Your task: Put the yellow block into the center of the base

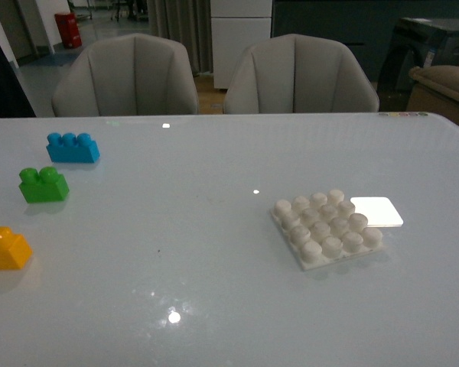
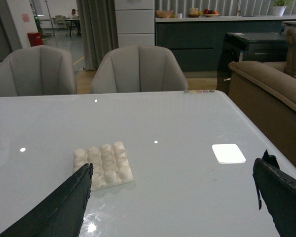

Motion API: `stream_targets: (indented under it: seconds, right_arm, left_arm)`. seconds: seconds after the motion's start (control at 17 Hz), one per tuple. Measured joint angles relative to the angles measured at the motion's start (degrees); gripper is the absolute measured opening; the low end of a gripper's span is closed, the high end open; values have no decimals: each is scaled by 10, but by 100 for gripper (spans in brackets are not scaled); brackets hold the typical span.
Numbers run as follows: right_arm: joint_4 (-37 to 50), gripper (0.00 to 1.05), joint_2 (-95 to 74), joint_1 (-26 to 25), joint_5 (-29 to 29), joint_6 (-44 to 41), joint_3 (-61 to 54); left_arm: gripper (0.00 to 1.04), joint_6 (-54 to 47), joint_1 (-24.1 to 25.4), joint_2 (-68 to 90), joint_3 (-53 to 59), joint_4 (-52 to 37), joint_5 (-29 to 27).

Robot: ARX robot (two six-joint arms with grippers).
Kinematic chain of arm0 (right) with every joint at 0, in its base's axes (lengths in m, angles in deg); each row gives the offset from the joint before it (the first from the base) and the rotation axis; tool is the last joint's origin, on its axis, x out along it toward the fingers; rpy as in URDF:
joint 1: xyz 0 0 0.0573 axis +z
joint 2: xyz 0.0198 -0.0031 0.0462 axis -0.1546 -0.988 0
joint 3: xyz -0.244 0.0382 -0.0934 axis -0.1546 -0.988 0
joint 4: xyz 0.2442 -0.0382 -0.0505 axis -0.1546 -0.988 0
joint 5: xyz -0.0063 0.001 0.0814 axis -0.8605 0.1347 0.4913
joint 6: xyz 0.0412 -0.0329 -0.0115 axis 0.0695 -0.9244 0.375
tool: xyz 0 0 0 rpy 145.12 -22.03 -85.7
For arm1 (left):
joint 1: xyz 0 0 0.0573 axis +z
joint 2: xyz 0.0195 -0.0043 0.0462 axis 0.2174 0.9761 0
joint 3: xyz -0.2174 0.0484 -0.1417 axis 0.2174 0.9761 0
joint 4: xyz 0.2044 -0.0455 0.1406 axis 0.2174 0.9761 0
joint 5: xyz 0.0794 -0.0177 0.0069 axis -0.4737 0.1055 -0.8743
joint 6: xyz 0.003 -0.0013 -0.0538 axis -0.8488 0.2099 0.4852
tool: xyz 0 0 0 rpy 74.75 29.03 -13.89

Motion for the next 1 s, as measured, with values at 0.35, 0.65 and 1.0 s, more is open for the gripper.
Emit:
stream_targets:
  seconds: [0.35,0.65,1.0]
  right_arm:
    - [0,98,0,0,0,0,0]
    - [0,98,0,0,0,0,0]
    - [0,98,0,0,0,0,0]
  left_arm:
    - [98,0,0,0,0,0,0]
    - [98,0,0,0,0,0,0]
    - [98,0,0,0,0,0,0]
